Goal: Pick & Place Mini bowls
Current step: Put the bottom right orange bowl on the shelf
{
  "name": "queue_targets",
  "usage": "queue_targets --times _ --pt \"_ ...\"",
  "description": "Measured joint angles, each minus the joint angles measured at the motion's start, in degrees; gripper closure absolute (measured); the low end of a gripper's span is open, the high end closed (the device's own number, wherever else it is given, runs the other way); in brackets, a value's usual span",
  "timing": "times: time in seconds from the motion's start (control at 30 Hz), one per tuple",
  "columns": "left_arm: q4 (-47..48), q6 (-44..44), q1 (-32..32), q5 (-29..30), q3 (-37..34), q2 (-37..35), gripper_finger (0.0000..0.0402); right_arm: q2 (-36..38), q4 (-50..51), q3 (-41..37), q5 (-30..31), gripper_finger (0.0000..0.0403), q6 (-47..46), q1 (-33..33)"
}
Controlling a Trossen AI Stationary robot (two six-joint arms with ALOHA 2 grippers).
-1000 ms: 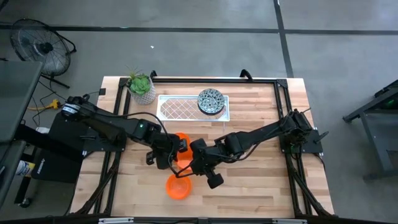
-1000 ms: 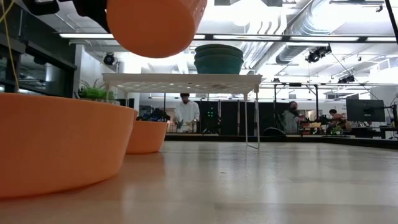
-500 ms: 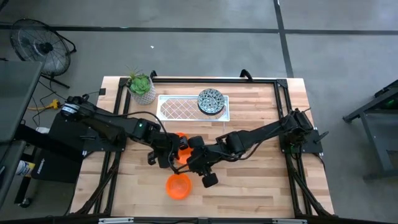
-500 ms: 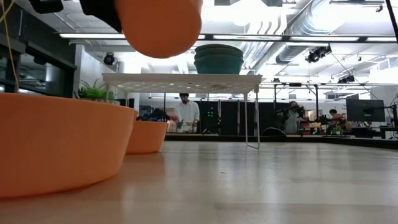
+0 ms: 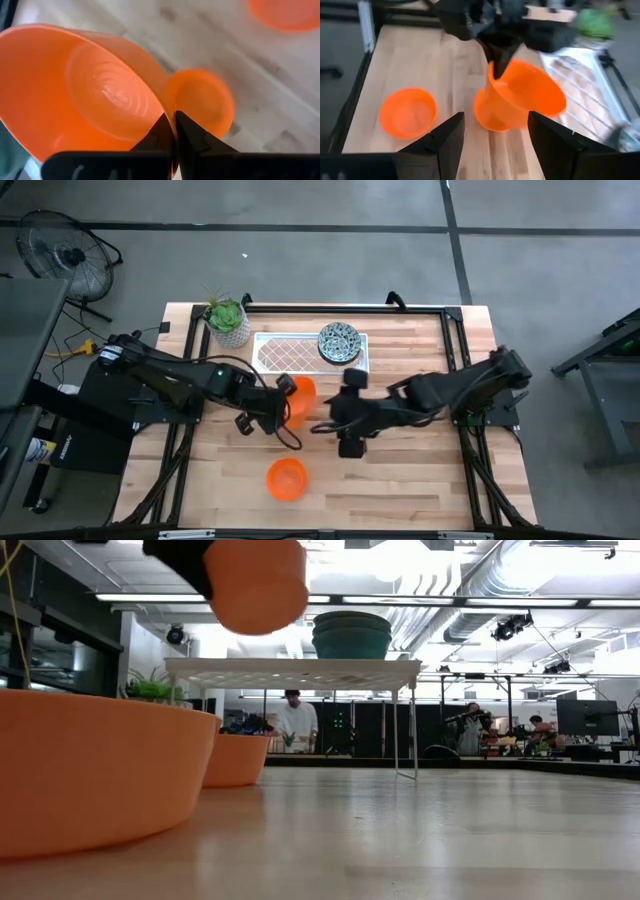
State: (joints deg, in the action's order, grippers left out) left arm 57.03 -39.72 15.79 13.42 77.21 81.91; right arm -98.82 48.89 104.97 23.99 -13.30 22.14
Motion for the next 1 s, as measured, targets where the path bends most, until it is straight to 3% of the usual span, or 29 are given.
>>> queue_targets --times 0.27,0.47,0.67,1.0 --pt "14.2 7.8 -0.7 11.7 10.4 0.0 0.0401 4.4 4.4 0.0 4.4 0.0214 -8.2 3.0" --pt "20.3 11.4 -5.8 8.8 11.4 0.0 0.0401 4.5 8.4 0.0 3.9 0.0226 -13.2 4.9" --pt "24.6 12.7 -12.1 5.4 11.4 0.0 0.0401 4.5 16.0 0.0 2.2 0.0241 -25.5 6.3" --pt "24.6 16.2 -19.5 4.3 11.5 3.1 0.0401 4.5 23.9 -0.2 5.0 0.0264 -43.2 10.1"
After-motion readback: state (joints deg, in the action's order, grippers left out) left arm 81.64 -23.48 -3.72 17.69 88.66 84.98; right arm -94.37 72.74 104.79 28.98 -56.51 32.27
